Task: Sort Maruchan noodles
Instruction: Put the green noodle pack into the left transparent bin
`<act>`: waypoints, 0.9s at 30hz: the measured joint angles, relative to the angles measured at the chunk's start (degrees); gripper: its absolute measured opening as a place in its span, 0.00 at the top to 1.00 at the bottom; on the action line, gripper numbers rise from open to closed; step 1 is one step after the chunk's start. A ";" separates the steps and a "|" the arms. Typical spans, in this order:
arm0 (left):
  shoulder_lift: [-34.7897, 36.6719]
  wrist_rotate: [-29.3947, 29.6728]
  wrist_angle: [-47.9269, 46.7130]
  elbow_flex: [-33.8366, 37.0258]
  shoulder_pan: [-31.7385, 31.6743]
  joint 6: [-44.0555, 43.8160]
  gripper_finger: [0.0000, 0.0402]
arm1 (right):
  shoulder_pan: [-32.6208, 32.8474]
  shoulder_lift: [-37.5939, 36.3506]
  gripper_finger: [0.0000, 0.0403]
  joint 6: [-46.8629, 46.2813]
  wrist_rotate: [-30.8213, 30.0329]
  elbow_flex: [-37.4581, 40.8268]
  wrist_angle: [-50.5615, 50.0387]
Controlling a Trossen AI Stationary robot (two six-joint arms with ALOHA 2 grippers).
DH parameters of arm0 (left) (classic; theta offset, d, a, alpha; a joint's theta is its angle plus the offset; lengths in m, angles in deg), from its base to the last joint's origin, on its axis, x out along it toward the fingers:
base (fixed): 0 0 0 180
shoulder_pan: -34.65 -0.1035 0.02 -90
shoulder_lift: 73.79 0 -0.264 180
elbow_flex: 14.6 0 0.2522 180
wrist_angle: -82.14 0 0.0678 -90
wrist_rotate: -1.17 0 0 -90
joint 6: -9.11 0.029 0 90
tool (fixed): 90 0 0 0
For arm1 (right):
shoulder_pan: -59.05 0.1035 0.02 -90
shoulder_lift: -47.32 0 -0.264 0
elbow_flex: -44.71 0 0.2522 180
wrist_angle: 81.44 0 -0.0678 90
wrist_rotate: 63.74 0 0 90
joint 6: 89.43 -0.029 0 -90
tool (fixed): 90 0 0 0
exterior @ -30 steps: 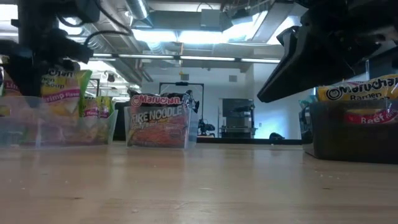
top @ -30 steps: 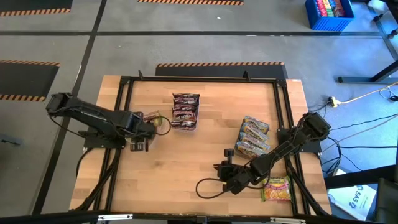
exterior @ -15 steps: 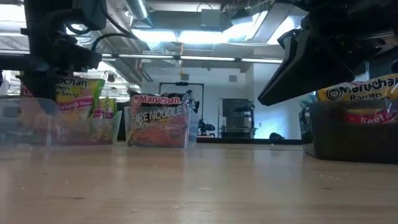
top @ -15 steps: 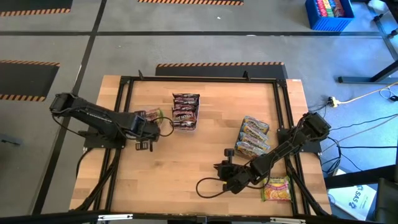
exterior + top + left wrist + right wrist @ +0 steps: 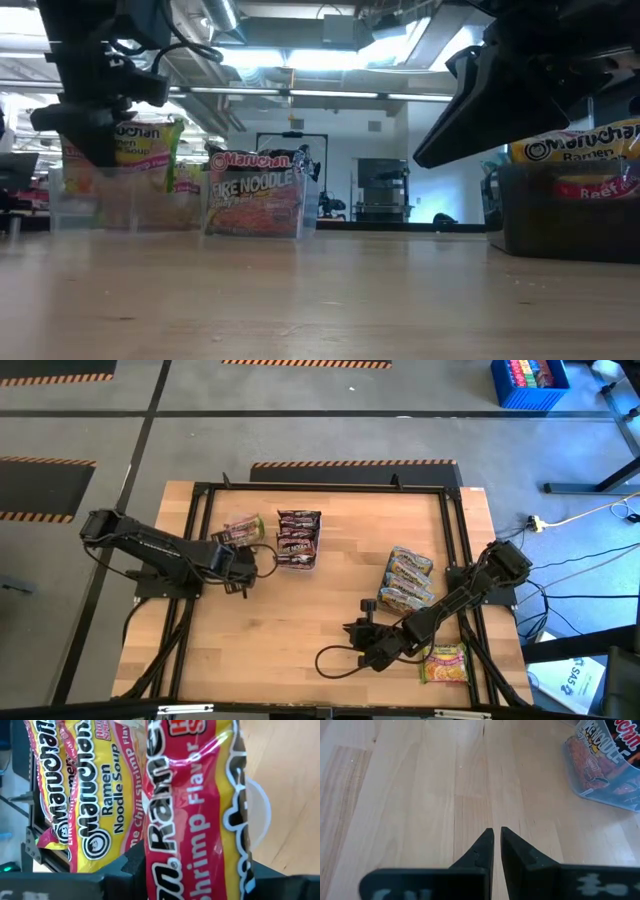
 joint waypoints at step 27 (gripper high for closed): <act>0.02 4.27 -1.29 0.00 -9.89 -2.56 0.41 | 0.00 0.00 0.95 0.02 0.02 0.00 0.25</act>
